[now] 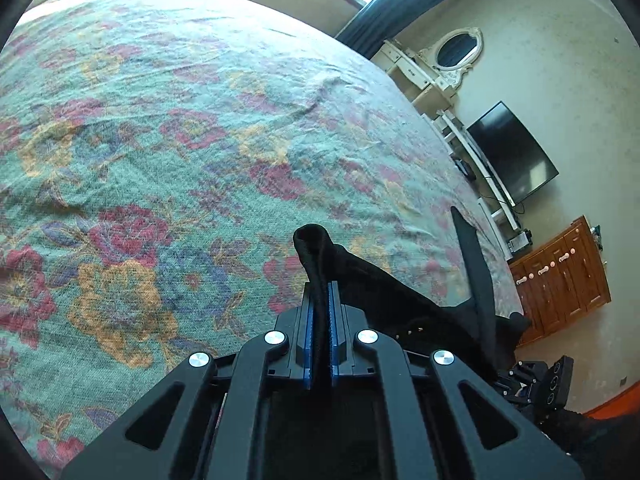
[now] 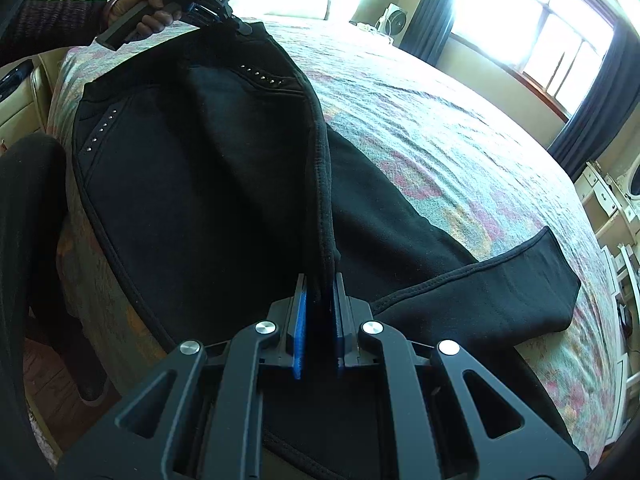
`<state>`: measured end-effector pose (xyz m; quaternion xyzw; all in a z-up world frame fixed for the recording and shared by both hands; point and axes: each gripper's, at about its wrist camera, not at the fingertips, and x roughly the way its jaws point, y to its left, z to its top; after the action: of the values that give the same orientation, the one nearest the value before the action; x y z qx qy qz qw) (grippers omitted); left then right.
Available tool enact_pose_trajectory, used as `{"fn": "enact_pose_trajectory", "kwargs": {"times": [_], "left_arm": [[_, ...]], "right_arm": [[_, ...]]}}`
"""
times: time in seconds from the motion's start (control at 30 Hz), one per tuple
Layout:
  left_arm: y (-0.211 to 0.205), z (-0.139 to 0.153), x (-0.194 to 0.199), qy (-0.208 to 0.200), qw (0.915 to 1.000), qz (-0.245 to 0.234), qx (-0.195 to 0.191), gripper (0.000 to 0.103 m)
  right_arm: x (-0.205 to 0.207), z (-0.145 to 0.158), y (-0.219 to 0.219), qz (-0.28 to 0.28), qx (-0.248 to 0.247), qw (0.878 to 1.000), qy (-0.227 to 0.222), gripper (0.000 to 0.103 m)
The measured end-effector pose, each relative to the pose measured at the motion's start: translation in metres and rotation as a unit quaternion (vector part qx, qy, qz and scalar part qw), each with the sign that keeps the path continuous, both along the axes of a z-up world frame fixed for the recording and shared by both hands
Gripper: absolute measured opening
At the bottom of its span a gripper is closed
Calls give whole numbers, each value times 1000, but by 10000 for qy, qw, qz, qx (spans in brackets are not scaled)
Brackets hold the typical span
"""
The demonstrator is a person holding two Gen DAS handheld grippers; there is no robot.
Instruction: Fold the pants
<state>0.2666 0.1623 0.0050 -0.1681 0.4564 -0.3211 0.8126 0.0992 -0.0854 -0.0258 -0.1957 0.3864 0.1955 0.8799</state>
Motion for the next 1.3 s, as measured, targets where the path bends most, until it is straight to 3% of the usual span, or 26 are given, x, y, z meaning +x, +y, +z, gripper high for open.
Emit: {"fn": "enact_pose_trajectory", "kwargs": {"times": [0.13,0.27,0.37,0.5,0.57,0.6,0.63,0.67,0.7,0.8,0.9,1.0,1.07,1.23,1.3], "left_arm": [[13,25,-44,-410,9988,-133,-230,5],[40,31,-98,-612,9963,27,-599,5],[65,17,-134,-535,9953,290,-752,6],[104,-18,-168,-62,9885,995,-1139,21],[128,-36,-186,241,9769,1562,-1439,47],[139,-45,-195,426,9670,1872,-1673,69],[145,-51,-205,553,9565,2134,-1909,74],[147,-56,-214,658,9478,2319,-2086,74],[145,-57,-221,703,9447,2424,-2092,74],[116,-48,-243,677,9456,2505,-1964,77],[86,-41,-257,699,9372,2666,-2138,78],[57,-38,-266,729,9322,2959,-1954,78],[48,-41,-273,820,9207,3360,-1807,78],[53,-54,-278,1071,8794,4341,-1633,78],[58,-58,-274,1083,8739,4435,-1671,78]], "right_arm": [[-4,4,-2,-54,38,9999,-86,10],[-13,4,-2,-77,11,9999,-149,10],[-17,3,-1,-101,-3,9998,-147,10],[-21,-2,-2,-57,-85,9999,-125,12],[-21,-5,-3,-48,-68,9999,-72,13],[-21,-5,-4,-44,-53,10000,-47,14],[-22,-5,-4,-46,-38,10000,-38,15],[-23,-5,-5,-50,-11,10000,-26,15],[-23,-4,-5,-69,21,10000,-4,15],[-22,3,-11,-188,360,9991,139,18],[-17,17,-24,-407,946,9941,341,22],[-12,26,-37,-673,1535,9842,580,26],[-12,29,-43,-776,1745,9793,675,27],[-14,37,-54,-973,2042,9720,638,38],[-12,37,-60,-1079,2217,9665,715,38]]}}
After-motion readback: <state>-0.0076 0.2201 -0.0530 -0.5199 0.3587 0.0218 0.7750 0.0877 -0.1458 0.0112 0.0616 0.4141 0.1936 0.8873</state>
